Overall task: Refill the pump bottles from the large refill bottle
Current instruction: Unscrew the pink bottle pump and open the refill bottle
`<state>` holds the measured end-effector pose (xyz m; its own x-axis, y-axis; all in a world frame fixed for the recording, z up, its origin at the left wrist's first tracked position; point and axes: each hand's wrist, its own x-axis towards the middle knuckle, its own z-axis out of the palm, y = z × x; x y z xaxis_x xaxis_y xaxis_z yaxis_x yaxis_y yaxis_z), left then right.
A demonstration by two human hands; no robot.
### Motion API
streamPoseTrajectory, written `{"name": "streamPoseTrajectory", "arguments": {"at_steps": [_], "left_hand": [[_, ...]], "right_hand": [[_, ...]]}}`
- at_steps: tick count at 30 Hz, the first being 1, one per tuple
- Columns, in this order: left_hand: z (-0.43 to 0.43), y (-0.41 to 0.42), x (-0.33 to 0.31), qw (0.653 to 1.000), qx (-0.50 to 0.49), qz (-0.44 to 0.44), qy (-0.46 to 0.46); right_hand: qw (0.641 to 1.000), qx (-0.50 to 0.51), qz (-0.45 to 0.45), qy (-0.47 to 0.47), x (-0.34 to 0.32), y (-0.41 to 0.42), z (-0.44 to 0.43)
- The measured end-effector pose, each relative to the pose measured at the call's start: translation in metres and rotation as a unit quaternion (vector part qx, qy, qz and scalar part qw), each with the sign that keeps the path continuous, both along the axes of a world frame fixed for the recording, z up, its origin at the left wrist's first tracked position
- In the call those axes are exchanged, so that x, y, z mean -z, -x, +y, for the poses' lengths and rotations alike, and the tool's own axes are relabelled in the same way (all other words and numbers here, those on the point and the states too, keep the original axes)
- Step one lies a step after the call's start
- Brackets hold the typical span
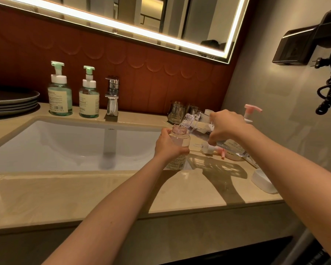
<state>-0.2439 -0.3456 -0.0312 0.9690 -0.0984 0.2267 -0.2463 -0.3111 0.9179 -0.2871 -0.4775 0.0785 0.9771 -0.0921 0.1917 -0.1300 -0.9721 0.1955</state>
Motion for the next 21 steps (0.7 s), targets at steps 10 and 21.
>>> {"name": "streamPoseTrajectory", "arguments": {"at_steps": [10, 21], "left_hand": [[0.0004, -0.0019, 0.0007, 1.000, 0.001, 0.003, -0.010], [-0.0007, -0.0026, 0.0009, 1.000, -0.001, -0.005, -0.012]], "right_hand": [[1.000, -0.001, -0.001, 0.008, -0.0001, 0.0005, 0.0007], [1.000, 0.000, -0.001, 0.009, 0.0001, 0.0003, -0.0005]]}}
